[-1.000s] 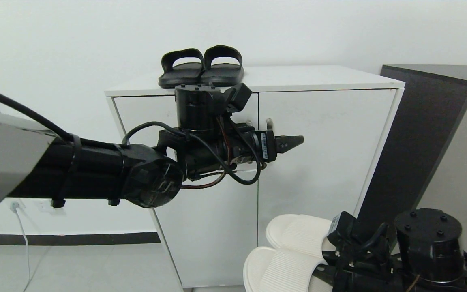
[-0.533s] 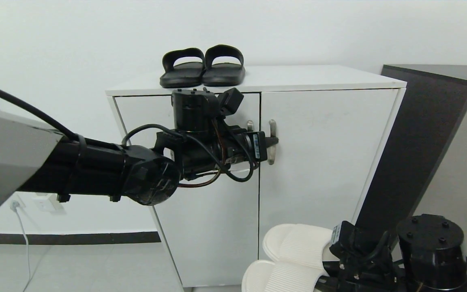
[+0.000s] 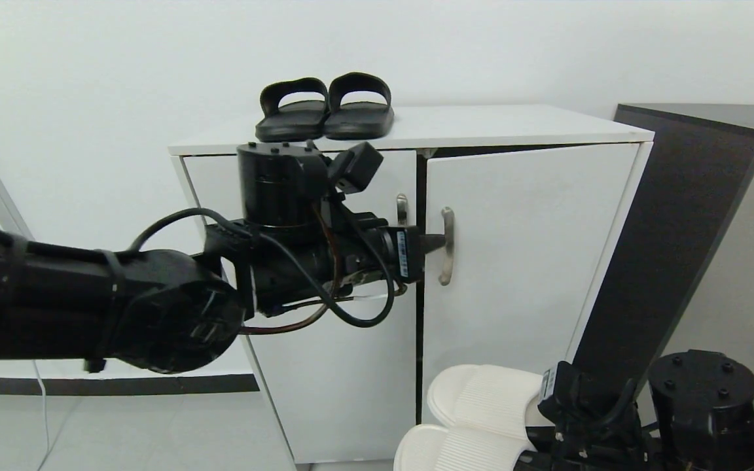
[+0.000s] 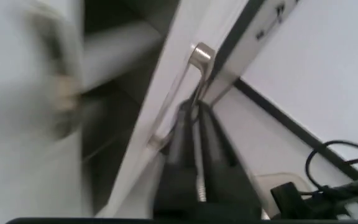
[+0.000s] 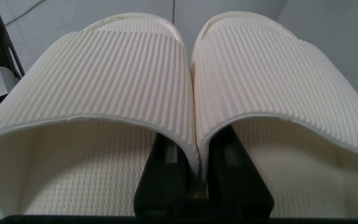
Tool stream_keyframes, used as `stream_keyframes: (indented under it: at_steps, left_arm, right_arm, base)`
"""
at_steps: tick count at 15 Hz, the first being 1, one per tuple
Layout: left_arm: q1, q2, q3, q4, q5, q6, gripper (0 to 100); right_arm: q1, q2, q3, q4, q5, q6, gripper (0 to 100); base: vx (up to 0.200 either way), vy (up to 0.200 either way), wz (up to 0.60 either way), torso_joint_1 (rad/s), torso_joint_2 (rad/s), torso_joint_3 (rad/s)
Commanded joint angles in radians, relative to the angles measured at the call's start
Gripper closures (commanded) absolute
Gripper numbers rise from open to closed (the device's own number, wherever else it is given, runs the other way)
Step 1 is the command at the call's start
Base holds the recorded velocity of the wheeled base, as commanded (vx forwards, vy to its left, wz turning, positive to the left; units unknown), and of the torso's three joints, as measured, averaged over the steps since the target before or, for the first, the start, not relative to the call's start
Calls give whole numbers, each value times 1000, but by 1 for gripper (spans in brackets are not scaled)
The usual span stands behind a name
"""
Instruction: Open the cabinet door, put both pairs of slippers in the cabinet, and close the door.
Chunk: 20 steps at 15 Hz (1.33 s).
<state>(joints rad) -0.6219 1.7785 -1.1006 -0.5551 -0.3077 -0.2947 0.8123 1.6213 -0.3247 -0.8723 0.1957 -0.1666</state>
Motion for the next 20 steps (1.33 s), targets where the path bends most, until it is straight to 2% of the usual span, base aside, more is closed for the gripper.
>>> stream_keyframes:
  at_steps: [1,3,5,7,9,13,16,20]
  left_arm:
    - [-2,-82,48,3,-1,0,100]
    - [-1,-128,97,3,1,0,100]
    - [21,-122,93,-2,-2,-1,100]
    - [33,-94,68,-8,-4,-3,100]
    - [36,-64,39,-16,-4,-23,100]
    - [54,-7,-13,-16,-4,-26,100]
    - [67,-1,-19,-19,-4,-55,100]
    - [70,42,-74,-19,-4,-61,100]
  right_arm:
    - [2,-3,1,0,1,-1,100]
    - [2,-3,1,0,-1,-4,100]
    - [2,-3,1,0,-1,-4,100]
    - [2,-4,4,-2,-1,-7,100]
    - [2,-3,9,-11,-1,-7,100]
    - [2,-1,12,-20,-2,-8,100]
    - [2,0,12,-20,-2,-8,100]
    - [4,2,15,-20,-2,-8,100]
  base:
    - [0,0,0,0,0,0]
    - [0,0,0,0,0,0]
    - [0,0,0,0,0,0]
    - [0,0,0,0,0,0]
    - [0,0,0,0,0,0]
    - [0,0,0,0,0,0]
    - [0,0,0,0,0,0]
    - [0,0,0,0,0,0]
